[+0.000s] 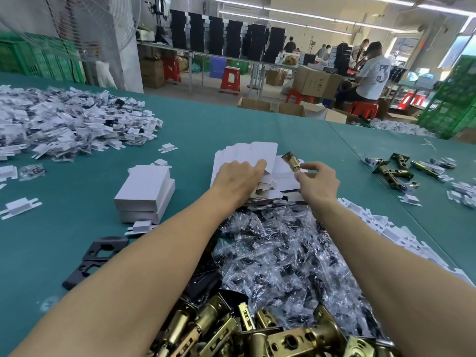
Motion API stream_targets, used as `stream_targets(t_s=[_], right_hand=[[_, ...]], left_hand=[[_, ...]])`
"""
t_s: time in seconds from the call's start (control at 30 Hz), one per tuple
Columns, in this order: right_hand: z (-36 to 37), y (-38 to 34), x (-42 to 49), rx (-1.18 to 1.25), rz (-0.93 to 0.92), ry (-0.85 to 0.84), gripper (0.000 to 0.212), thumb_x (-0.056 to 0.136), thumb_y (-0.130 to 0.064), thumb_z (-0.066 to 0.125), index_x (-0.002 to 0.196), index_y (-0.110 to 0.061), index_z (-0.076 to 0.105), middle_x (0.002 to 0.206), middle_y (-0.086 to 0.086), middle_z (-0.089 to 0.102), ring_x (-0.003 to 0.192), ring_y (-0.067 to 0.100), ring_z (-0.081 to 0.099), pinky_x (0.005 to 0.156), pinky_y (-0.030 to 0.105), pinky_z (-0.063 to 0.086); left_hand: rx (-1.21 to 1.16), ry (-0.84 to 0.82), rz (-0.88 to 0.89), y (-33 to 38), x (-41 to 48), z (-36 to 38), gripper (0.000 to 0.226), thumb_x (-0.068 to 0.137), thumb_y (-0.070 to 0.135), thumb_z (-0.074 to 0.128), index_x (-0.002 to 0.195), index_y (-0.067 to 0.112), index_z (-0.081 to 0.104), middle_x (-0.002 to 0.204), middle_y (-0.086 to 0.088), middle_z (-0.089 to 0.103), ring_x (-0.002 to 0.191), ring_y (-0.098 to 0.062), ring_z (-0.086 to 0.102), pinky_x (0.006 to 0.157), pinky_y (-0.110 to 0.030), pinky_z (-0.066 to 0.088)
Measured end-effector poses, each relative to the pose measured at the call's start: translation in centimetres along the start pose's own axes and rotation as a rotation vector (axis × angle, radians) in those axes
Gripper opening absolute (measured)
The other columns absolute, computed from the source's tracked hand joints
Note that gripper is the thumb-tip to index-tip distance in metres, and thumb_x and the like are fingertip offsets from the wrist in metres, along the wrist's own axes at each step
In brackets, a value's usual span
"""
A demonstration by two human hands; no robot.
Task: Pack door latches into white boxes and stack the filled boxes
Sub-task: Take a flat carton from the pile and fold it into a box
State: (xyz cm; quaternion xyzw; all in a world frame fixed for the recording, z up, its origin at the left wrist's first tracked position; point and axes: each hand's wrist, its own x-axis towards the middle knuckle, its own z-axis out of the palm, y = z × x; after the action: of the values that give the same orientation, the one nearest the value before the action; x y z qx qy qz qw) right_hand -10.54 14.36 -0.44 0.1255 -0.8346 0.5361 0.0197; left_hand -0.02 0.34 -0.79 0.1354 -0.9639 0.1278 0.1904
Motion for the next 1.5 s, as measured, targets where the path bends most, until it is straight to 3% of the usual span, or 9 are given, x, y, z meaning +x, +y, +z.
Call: stream_targets(t_s=[0.27,0.43,0.63,0.77,0.9,1.0,1.13,1.23,1.5], right_hand=[[2.3,-2.7,-0.8,0.149,-0.063,0.089,0.021,0.094,-0.016,0.063,0.114,-0.021,0.069,0.084,-0.008,0.067,0.073,0.003,0.059,0.070,0.024,0.045],[4.3,-3.5,-1.8,-0.105,-0.178,-0.020,0.026,0.093,-0.013,0.061,0.116,-0.018,0.072,0.107,0.007,0.074,0.102,0.026,0.064,0.093,0.035,0.050],[5.5,-2.7,-2.6,-0.429,-0.282,-0.235,0.024,0.092,-0.021,0.063,0.115,-0.022,0.071,0.112,0.008,0.072,0.106,0.029,0.062,0.092,0.038,0.051],[4.1,-4.0,-2.9,-0.337,-0.288,-0.196,0.028,0.100,-0.038,0.048,0.103,-0.017,0.067,0.111,0.011,0.069,0.107,0.033,0.058,0.083,0.037,0.042],[1.9,-8.2,-4.0,0.170,-0.032,-0.183,0.059,0.094,-0.061,0.030,0.098,-0.013,0.063,0.104,0.009,0.068,0.097,0.031,0.061,0.085,0.044,0.048],[0.4,-9.3,-5.0,0.240,-0.008,-0.225,0.023,0.094,-0.029,0.053,0.102,-0.011,0.063,0.106,0.011,0.068,0.102,0.036,0.064,0.090,0.051,0.054],[-1.9,-8.3,-7.2,0.439,-0.034,-0.259,0.020,0.092,0.000,0.055,0.096,-0.019,0.060,0.104,0.007,0.071,0.087,0.025,0.068,0.072,0.042,0.060],[-3.2,-7.5,-9.8,0.661,0.010,-0.418,0.028,0.090,0.010,0.055,0.101,-0.015,0.062,0.091,0.003,0.076,0.075,0.018,0.071,0.054,0.030,0.056],[-5.3,-6.8,-14.9,0.444,-0.173,-0.643,0.024,0.091,0.001,0.063,0.113,-0.011,0.062,0.102,0.012,0.074,0.096,0.031,0.071,0.077,0.043,0.059]], left_hand=[[-0.314,0.142,-0.267,-0.3,-0.3,-0.5,0.031,0.094,-0.004,0.035,0.123,0.006,0.039,0.085,-0.020,0.060,0.065,-0.034,0.042,0.052,-0.040,0.029],[-0.488,0.237,-0.398,-1.0,-0.4,-0.5,0.004,0.104,0.011,0.031,0.102,0.013,0.034,0.075,-0.009,0.050,0.065,-0.034,0.042,0.056,-0.039,0.028],[-0.573,0.404,-0.491,-1.8,-1.2,-1.0,0.016,0.107,0.021,0.033,0.094,0.014,0.038,0.079,-0.004,0.047,0.068,-0.037,0.049,0.057,-0.038,0.028],[-0.472,0.508,-0.365,-1.6,-2.5,-1.8,0.014,0.105,0.013,0.045,0.106,0.004,0.055,0.133,-0.011,0.061,0.067,-0.039,0.064,0.050,-0.036,0.033],[-0.210,0.680,-0.068,-0.9,-4.4,-3.0,0.006,0.089,0.005,0.071,0.086,0.005,0.065,0.124,-0.008,0.070,0.058,-0.027,0.064,0.035,-0.029,0.039],[-0.192,0.738,0.179,0.1,-6.2,-4.0,0.002,0.088,0.008,0.072,0.089,0.008,0.072,0.113,-0.005,0.074,0.076,-0.023,0.071,0.044,-0.031,0.050],[-0.475,0.508,-0.046,1.6,-8.6,-5.9,0.042,0.093,0.047,0.054,0.113,0.012,0.064,0.129,-0.008,0.064,0.105,-0.027,0.067,0.076,-0.041,0.058],[-0.779,0.266,-0.323,2.3,-9.4,-8.0,0.090,0.078,0.073,0.060,0.144,0.023,0.026,0.151,-0.003,0.037,0.126,-0.026,0.051,0.093,-0.043,0.049],[-0.796,0.126,-0.327,1.4,-12.3,-9.8,0.134,0.057,0.071,0.072,0.155,0.034,-0.012,0.148,0.002,0.032,0.128,-0.020,0.041,0.101,-0.042,0.042]])
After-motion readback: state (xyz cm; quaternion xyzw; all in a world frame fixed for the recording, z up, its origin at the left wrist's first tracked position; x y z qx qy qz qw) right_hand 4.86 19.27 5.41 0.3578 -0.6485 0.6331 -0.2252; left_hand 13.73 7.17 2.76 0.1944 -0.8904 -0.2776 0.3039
